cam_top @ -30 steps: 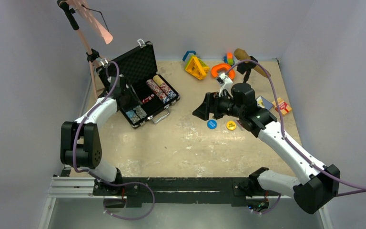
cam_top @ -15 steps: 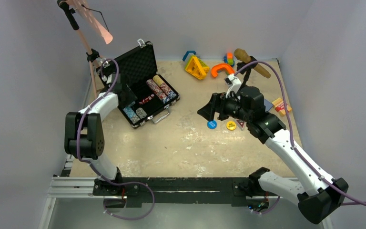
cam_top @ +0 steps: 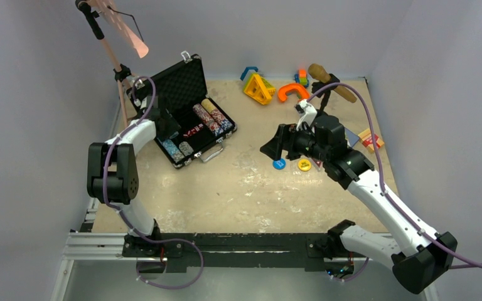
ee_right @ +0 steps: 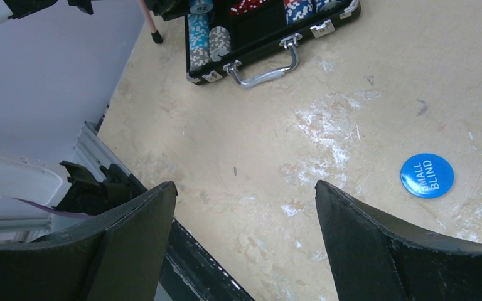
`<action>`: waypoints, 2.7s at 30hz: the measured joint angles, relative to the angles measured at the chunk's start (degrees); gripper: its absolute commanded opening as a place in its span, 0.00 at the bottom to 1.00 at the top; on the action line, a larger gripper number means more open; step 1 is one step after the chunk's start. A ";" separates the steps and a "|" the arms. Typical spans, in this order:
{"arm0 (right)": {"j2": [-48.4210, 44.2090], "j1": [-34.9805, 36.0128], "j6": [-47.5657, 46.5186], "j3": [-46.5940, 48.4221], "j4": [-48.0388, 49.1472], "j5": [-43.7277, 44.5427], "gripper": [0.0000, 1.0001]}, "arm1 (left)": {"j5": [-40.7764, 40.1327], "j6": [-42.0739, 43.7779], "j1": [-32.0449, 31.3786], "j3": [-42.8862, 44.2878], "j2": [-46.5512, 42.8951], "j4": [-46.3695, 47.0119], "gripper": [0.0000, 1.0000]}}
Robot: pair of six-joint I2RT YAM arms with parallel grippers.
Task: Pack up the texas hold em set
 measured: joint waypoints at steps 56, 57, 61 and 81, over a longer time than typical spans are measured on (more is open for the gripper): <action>-4.98 0.00 0.26 -2.29 -0.28 1.53 0.85 | -3.08 1.81 -6.58 -3.85 -1.27 0.48 0.46; -4.98 0.00 0.26 -2.29 -0.28 1.53 0.85 | -3.08 2.19 -6.47 -3.76 -0.96 0.72 0.46; -4.96 0.00 0.24 -2.29 -0.33 1.53 0.85 | -3.08 4.13 -5.64 -2.95 -0.04 1.44 0.46; -4.37 0.00 -0.55 -2.89 -1.95 5.11 0.89 | 3.89 9.18 -3.72 1.42 3.48 0.87 0.63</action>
